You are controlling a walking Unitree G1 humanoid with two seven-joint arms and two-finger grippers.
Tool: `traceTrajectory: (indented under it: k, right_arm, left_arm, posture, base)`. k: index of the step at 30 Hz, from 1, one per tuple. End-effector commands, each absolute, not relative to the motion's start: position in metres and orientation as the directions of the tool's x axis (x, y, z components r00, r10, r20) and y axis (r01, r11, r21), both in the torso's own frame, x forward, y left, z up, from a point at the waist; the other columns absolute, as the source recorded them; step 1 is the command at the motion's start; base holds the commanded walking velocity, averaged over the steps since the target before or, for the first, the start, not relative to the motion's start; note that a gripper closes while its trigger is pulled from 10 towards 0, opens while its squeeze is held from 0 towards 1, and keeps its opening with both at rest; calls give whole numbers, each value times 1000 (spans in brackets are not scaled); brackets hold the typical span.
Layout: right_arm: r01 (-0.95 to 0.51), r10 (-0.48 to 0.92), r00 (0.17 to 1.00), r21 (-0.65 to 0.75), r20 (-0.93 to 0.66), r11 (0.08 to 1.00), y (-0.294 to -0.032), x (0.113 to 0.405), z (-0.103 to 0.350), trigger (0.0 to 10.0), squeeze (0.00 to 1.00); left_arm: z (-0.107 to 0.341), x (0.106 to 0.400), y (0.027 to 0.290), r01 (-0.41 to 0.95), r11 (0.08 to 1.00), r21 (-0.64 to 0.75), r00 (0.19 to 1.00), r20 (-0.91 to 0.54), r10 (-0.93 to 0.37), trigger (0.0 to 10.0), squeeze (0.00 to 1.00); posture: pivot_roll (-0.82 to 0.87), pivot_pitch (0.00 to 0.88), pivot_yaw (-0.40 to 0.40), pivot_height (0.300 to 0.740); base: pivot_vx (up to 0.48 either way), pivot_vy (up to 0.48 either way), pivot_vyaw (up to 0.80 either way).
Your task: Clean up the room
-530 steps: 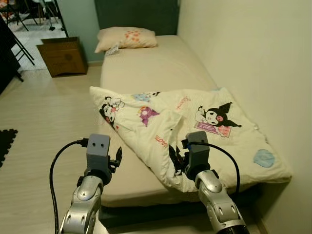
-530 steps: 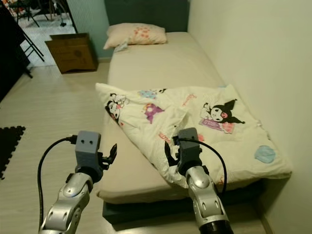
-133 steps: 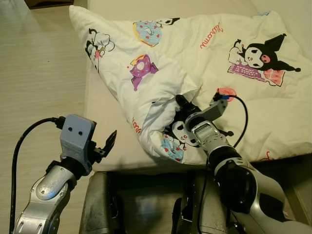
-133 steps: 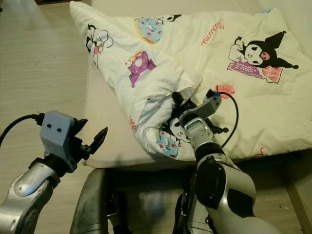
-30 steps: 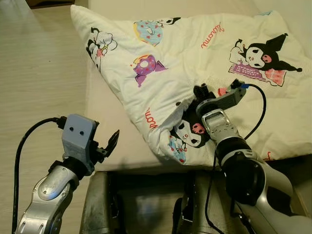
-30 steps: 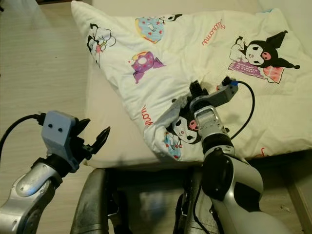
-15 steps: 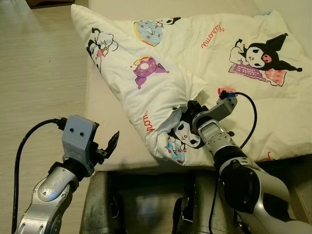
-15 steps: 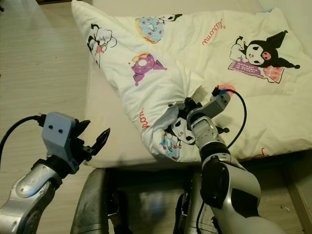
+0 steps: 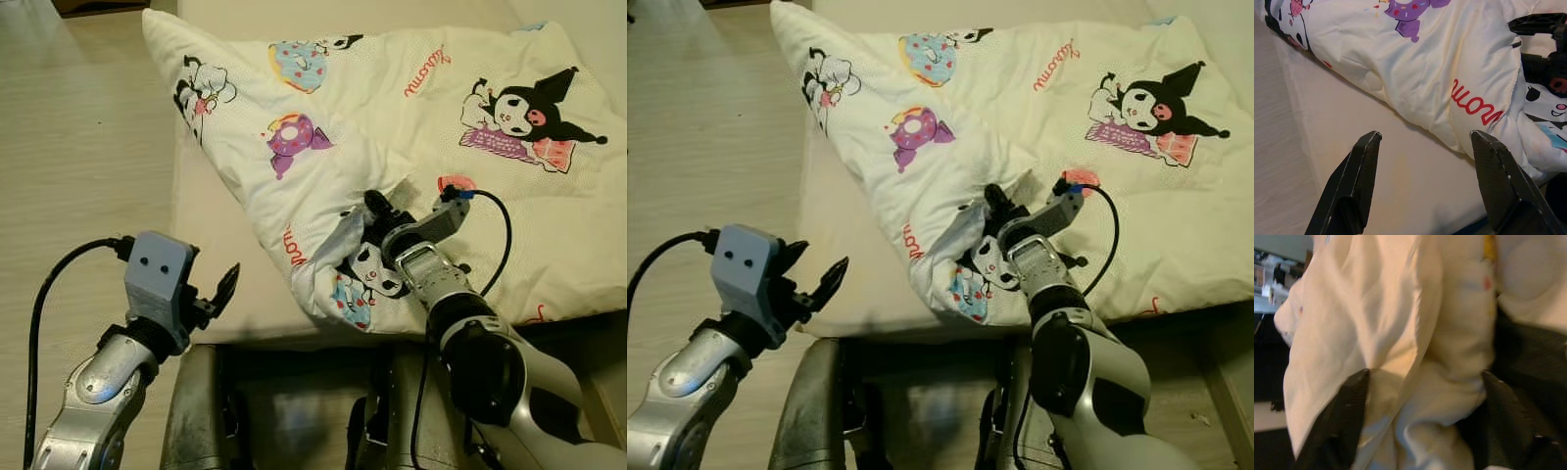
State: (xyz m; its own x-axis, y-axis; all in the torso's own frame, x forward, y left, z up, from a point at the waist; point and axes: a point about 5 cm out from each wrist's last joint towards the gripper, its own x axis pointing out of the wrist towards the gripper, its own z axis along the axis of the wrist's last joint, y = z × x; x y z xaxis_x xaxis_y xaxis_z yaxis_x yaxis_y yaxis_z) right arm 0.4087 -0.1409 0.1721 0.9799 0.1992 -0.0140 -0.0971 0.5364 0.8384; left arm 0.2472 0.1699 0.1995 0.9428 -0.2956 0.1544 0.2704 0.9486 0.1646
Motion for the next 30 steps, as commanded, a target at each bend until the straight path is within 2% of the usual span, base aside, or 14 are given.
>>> traceTrajectory:
  k: [1,2,3,11,13,16,23,24,25,30]
  right_arm:
    - [-88,228,972,831,-48,549,-136,405,162,10000,1000]
    - [-88,229,972,829,-49,552,-135,405,161,10000,1000]
    - [-99,244,969,829,-46,550,-133,405,161,10000,0]
    - [-162,303,953,853,4,497,-125,404,164,10000,0]
    - [-232,353,933,858,64,459,-118,405,172,10000,0]
    - [-285,406,909,844,88,454,-111,404,175,10000,0]
    - [-287,430,900,834,66,471,-106,402,171,10000,0]
    - [-278,427,902,834,56,477,-106,402,169,4549,0]
    - [-272,425,904,834,50,481,-106,402,168,0,0]
    - [-253,407,913,834,38,491,-109,402,166,0,0]
  left_arm:
    - [197,243,171,275,947,164,945,134,-298,10000,0]
    - [197,243,171,275,947,164,945,134,-298,10000,0]
    - [197,243,171,275,947,163,945,134,-298,10000,0]
    - [197,243,171,276,947,163,945,136,-299,10000,0]
    - [197,244,171,277,947,163,944,136,-299,10000,0]
    - [197,244,171,278,947,162,944,135,-300,10000,0]
    - [195,244,169,286,944,164,944,122,-308,10000,0]
    - [194,244,169,286,944,165,944,119,-307,10000,0]
    - [194,244,170,285,944,166,945,118,-306,10000,0]
    - [194,244,171,281,945,169,946,116,-302,10000,0]
  posture:
    - [159,437,33,575]
    - [159,437,33,575]
    - [159,437,33,575]
    - [160,436,34,575]
    - [160,436,34,575]
    - [157,436,36,575]
    - [157,437,36,575]
    - [159,435,36,575]
    - [159,435,36,575]
    - [159,436,35,575]
  base:
    - [0,0,0]
    - [0,0,0]
    - [0,0,0]
    - [0,0,0]
    - [0,0,0]
    - [0,0,0]
    - [0,0,0]
    - [0,0,0]
    - [0,0,0]
    - [0,0,0]
